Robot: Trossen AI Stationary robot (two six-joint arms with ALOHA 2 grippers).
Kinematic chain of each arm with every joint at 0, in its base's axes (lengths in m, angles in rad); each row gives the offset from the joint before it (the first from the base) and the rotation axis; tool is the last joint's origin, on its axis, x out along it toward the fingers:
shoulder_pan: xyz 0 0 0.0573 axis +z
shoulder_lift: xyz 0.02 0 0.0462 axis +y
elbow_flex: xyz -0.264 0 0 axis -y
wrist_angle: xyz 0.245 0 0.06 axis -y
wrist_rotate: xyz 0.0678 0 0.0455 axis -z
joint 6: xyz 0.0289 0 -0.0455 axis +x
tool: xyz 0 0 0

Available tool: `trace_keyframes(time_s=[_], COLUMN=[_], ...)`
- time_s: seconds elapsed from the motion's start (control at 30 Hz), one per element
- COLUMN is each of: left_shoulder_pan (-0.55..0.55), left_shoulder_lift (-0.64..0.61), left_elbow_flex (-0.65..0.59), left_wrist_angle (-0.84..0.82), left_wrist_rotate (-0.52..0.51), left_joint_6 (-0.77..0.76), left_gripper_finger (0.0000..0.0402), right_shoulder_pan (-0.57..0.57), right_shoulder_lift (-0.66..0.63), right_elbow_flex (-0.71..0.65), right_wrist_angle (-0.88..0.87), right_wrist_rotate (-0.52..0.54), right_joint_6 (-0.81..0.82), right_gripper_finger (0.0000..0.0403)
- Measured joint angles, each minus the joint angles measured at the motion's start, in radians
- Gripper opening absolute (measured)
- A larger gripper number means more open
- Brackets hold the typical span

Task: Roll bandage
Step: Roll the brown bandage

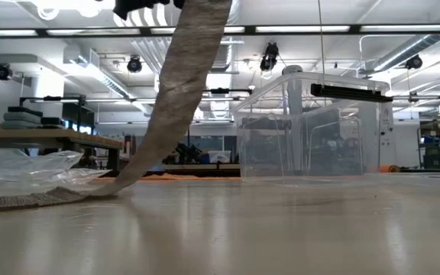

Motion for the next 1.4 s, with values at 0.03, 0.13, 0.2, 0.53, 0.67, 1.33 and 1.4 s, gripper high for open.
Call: trace_keyframes(time_s=[0.03,0.13,0.2,0.53,0.67,1.33,1.4], left_shoulder_pan=[0.005,0.012,0.013,0.024,0.023,0.022,0.022], left_shoulder_lift=[0.013,0.052,0.079,0.119,0.117,0.128,0.134], left_elbow_flex=[0.012,0.049,0.068,0.122,0.123,0.123,0.123], left_wrist_angle=[0.000,0.007,0.006,0.006,0.010,-0.037,-0.037], left_wrist_rotate=[0.010,0.060,0.120,0.242,0.238,0.237,0.238], left_joint_6=[-0.012,-0.046,-0.068,-0.263,-0.376,-0.574,-0.595], left_gripper_finger=[0.0275,0.0273,0.0268,0.0241,0.0237,0.0257,0.0258], right_shoulder_pan=[0.000,-0.001,-0.002,-0.002,-0.002,0.001,0.000], right_shoulder_lift=[0.004,0.018,0.024,0.036,0.042,0.040,0.040], right_elbow_flex=[0.000,0.000,0.000,-0.001,-0.001,-0.001,-0.001], right_wrist_angle=[0.003,0.012,0.008,0.063,0.079,0.070,0.070], right_wrist_rotate=[0.001,0.002,0.007,0.029,0.035,0.000,0.000], right_joint_6=[-0.016,-0.065,-0.087,-0.191,-0.258,-0.344,-0.367], right_gripper_finger=[0.0089,0.0089,0.0089,0.0089,0.0089,0.0089,0.0089])
